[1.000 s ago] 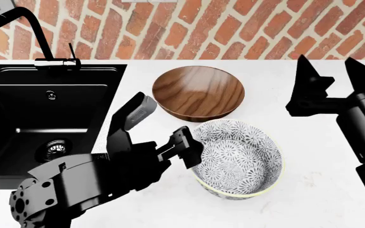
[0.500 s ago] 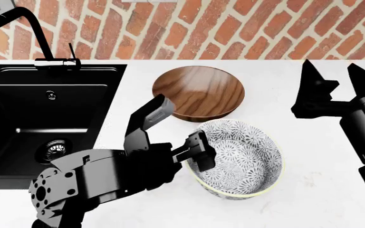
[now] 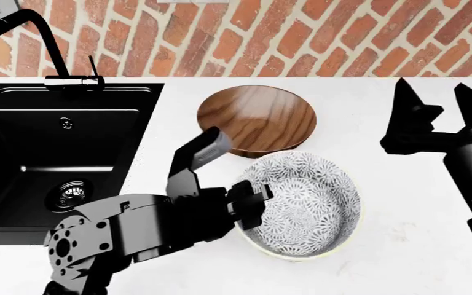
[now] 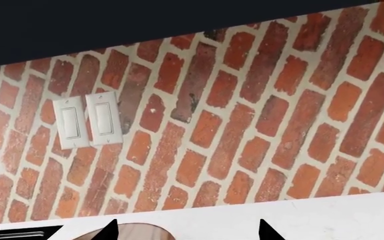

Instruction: Stack the bowls in the sink.

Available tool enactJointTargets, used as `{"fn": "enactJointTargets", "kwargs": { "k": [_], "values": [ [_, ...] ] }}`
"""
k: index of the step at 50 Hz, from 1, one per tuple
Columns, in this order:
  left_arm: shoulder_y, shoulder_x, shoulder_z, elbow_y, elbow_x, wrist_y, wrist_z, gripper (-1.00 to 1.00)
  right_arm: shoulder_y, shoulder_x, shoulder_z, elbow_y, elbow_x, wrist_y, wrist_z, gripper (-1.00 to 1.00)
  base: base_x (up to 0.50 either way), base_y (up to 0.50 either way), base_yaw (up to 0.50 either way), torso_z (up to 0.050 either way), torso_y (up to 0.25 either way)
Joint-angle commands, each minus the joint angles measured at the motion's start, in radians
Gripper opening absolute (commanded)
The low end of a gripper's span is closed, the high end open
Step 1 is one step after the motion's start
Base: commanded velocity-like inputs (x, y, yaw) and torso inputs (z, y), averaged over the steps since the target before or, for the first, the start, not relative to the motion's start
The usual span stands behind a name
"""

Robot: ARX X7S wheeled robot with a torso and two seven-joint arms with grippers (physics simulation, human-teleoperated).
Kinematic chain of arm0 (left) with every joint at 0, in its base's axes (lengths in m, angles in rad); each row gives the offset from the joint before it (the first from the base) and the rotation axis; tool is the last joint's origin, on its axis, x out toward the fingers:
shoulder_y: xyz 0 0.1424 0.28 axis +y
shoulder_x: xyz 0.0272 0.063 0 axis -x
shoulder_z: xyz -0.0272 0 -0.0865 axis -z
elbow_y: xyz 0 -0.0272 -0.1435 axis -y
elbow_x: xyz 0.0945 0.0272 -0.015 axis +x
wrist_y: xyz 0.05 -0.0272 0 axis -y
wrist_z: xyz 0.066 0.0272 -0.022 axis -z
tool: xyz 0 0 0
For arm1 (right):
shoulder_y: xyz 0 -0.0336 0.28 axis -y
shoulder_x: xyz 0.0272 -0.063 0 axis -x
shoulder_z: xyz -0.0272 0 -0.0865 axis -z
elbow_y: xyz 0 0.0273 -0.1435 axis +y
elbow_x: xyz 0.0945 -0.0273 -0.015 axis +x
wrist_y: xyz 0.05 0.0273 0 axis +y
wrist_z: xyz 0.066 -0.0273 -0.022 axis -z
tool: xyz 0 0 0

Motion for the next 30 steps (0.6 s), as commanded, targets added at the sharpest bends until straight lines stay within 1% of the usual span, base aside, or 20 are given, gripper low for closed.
{"fn": "enactJointTargets", "kwargs": {
  "k": [1, 9, 16, 26, 30],
  "values": [
    [0.002, -0.021, 0.0, 0.007, 0.058, 0.008, 0.03, -1.0, 0.004, 0.005, 0.007, -0.011, 0.021, 0.009, 0.016, 1.0, 0.0, 0.0, 0.0, 0.0, 0.0],
    [0.006, -0.035, -0.01, 0.03, 0.054, 0.02, 0.03, -1.0, 0.018, 0.012, 0.019, -0.026, 0.057, 0.03, 0.04, 1.0, 0.0, 0.0, 0.0, 0.0, 0.0],
    [-0.033, -0.048, -0.035, 0.056, 0.031, 0.039, 0.018, -1.0, 0.037, 0.008, 0.003, -0.02, 0.053, 0.025, 0.046, 1.0, 0.0, 0.0, 0.0, 0.0, 0.0],
    [-0.057, -0.08, -0.065, 0.123, -0.001, 0.064, -0.024, -1.0, 0.083, 0.007, 0.014, -0.009, 0.106, 0.05, 0.077, 1.0, 0.0, 0.0, 0.0, 0.0, 0.001],
    [-0.073, -0.096, -0.084, 0.143, -0.011, 0.076, -0.037, -1.0, 0.102, 0.008, -0.007, -0.01, 0.101, 0.05, 0.08, 1.0, 0.0, 0.0, 0.0, 0.0, 0.0]
  ]
}}
